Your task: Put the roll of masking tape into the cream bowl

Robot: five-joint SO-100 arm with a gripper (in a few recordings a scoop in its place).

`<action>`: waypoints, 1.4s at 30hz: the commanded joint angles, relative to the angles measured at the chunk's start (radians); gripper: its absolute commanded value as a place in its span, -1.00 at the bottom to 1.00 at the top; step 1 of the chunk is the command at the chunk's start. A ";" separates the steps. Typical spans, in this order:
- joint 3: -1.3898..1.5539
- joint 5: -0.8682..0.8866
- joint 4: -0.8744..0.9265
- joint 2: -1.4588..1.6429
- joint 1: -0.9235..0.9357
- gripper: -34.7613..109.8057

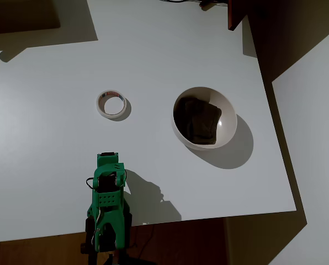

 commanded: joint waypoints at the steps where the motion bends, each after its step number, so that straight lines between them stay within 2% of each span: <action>1: 0.006 0.012 -0.005 0.008 0.011 -0.63; 34: 0.006 0.011 -0.005 0.008 0.011 -0.63; 40: 0.006 0.005 -0.003 0.008 0.003 -0.53; 42: 0.006 0.005 -0.003 0.008 0.005 -0.55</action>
